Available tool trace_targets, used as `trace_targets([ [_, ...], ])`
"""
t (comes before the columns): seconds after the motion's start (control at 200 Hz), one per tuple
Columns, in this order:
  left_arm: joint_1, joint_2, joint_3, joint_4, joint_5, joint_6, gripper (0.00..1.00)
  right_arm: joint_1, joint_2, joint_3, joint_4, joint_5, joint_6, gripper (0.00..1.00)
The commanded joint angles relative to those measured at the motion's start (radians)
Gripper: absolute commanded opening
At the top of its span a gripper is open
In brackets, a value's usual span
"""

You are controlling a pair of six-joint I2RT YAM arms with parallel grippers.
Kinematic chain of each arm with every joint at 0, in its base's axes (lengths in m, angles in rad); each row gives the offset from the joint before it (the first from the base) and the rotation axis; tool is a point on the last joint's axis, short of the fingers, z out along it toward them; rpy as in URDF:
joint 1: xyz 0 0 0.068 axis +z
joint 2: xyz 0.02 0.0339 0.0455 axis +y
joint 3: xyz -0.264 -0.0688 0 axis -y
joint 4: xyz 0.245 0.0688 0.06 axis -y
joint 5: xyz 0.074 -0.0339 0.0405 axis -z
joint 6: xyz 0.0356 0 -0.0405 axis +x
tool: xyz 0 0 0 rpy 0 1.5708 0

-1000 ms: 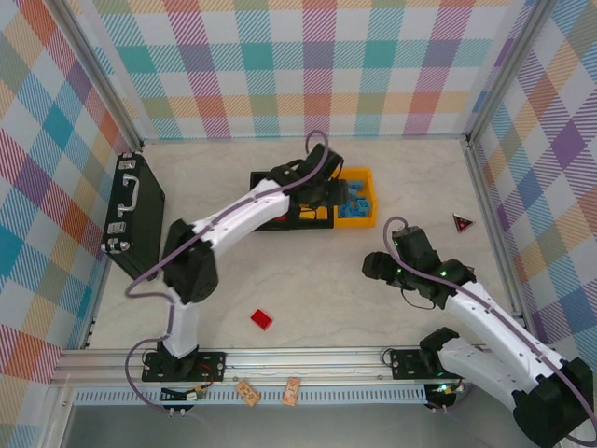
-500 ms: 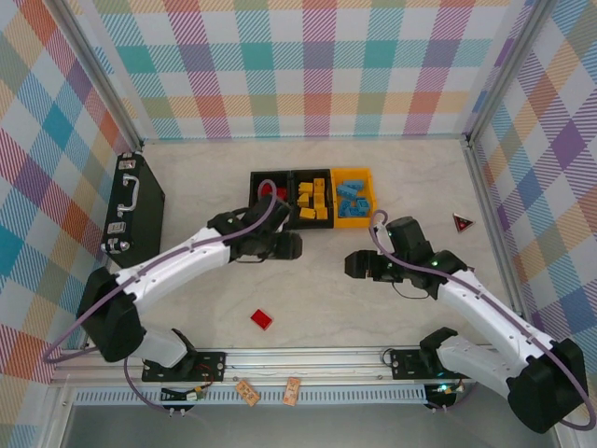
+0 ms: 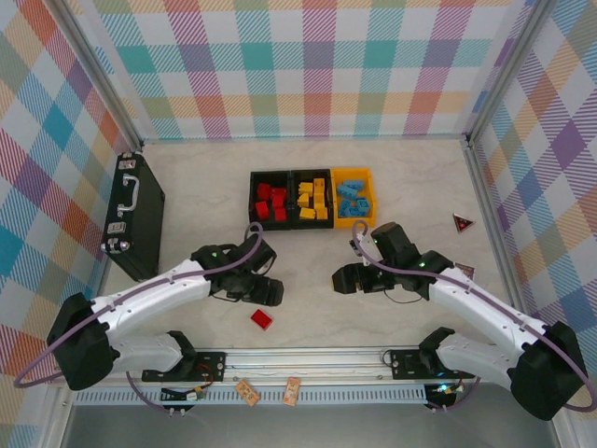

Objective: Sort the legos into containers by color
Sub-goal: Pick up the lego from the middle-left of the table.

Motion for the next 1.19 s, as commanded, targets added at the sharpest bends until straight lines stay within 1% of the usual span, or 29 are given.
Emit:
trace_targets([
  [0.0,-0.040,0.049,-0.033,-0.036,-0.003,0.008,0.79,0.008,0.009,-0.014,0.024,-0.009,-0.010,0.69],
  [0.33,-0.116,0.202,-0.031,-0.030,-0.040,0.010,0.80,0.016,0.006,-0.023,0.033,-0.002,-0.004,0.69],
  [0.515,-0.128,0.238,-0.052,0.006,-0.041,-0.008,0.75,0.016,0.003,-0.027,0.039,0.004,-0.008,0.69],
  [0.67,-0.131,0.260,-0.054,0.040,-0.028,-0.023,0.66,0.017,0.007,-0.034,0.052,0.008,-0.002,0.69],
  [0.715,-0.132,0.265,-0.054,0.042,-0.025,-0.025,0.65,0.015,0.004,-0.035,0.053,0.008,-0.001,0.69],
  [0.8,-0.132,0.269,-0.053,0.042,-0.022,-0.026,0.55,0.016,0.001,-0.037,0.052,0.016,0.000,0.69],
  [0.875,-0.132,0.266,-0.049,0.039,-0.021,-0.026,0.50,0.016,0.001,-0.037,0.050,0.024,0.000,0.69],
  [0.95,-0.132,0.256,-0.043,0.035,-0.029,-0.030,0.49,0.015,0.001,-0.039,0.050,0.030,0.003,0.69],
  [1.065,-0.131,0.228,-0.030,0.027,-0.069,-0.046,0.46,0.017,-0.004,-0.040,0.054,0.042,0.008,0.69],
  [1.19,-0.111,0.186,-0.010,0.035,-0.080,-0.059,0.45,0.016,-0.010,-0.038,0.057,0.052,0.012,0.69],
])
